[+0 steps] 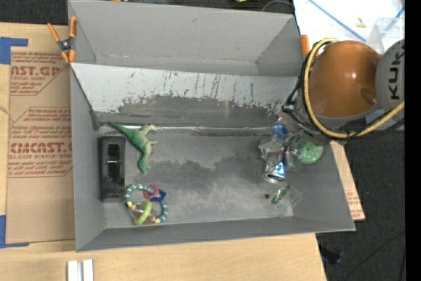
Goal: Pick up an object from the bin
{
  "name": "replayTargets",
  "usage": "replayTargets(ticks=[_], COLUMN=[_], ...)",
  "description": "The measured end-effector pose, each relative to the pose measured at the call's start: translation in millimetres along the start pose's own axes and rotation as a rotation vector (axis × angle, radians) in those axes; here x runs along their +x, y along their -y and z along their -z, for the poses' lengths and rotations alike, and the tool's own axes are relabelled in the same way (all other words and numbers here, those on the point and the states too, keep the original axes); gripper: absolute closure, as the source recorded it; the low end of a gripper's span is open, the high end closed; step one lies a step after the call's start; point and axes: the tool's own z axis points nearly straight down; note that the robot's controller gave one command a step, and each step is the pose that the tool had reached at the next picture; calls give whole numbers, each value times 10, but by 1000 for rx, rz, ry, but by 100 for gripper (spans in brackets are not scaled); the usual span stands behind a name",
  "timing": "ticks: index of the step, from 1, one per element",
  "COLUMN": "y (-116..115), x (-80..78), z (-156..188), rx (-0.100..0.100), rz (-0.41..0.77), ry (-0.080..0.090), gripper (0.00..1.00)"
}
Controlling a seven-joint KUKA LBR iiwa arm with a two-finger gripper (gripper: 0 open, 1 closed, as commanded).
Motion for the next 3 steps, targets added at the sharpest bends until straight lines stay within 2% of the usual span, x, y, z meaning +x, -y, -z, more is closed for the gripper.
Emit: replayTargets(ticks=[1,3], y=[-4,-14], x=[-8,-23], z=[19,386], rx=[-1,-3], rz=[-1,-3], ry=[1,2], gripper=[100,100])
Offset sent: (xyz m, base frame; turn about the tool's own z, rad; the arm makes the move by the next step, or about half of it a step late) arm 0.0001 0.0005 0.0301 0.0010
